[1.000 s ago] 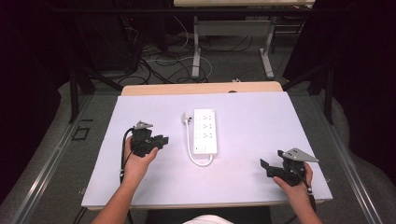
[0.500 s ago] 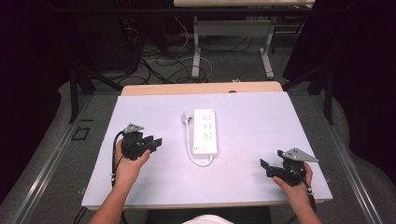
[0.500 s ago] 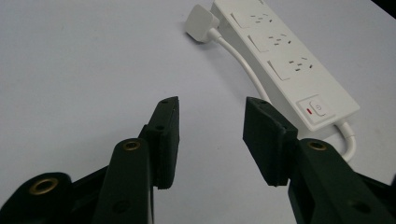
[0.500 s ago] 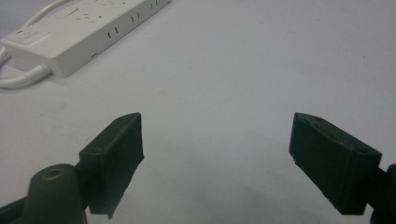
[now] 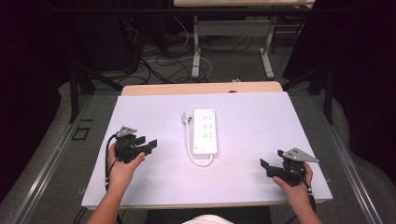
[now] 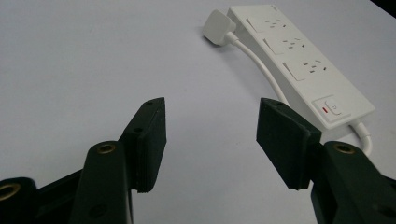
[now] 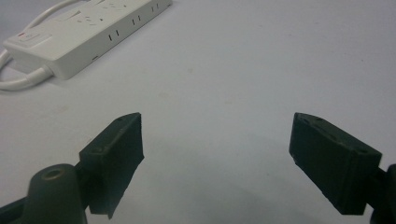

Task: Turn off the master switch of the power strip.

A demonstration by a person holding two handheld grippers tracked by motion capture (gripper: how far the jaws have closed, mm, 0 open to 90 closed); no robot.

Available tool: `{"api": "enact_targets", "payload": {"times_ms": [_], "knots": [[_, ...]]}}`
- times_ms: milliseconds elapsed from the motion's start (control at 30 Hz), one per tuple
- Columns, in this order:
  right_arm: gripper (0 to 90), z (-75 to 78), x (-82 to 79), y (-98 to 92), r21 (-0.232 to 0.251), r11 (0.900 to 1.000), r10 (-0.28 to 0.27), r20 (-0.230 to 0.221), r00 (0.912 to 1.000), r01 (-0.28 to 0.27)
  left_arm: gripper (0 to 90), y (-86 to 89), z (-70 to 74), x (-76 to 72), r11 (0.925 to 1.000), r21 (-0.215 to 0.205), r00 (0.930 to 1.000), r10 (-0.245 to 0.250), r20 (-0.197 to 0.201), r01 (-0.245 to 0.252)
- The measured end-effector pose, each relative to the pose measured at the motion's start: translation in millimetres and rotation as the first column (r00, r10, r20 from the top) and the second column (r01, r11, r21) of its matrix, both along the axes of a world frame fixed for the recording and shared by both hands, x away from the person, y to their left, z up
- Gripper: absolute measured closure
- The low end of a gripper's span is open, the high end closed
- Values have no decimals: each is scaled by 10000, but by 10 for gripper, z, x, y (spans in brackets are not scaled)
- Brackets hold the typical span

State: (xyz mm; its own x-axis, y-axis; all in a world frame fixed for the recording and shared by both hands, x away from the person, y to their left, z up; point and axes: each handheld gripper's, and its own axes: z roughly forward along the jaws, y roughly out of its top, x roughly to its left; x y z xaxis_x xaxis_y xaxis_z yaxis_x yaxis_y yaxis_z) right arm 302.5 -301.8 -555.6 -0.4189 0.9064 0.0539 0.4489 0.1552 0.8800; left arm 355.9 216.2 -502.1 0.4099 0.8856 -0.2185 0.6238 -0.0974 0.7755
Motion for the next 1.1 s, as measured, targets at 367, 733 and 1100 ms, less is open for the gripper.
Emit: {"api": "enact_targets", "payload": {"times_ms": [367, 733, 1100], "knots": [[171, -2, 6, -8, 2, 10000, 45, 47, 10000, -45, 363, 161, -45, -78, 9986, 518, 9996, 119, 244, -131], [171, 3, 0, -7, -31, 10000, 13, 31, 10000, -13, 295, 345, -126, -124, 9963, 716, 9985, 449, 327, -471], [171, -3, 1, 2, 28, 10000, 15, 3, 10000, -15, 282, 423, -237, -216, 9951, 870, 9985, 441, 319, -467]]}}
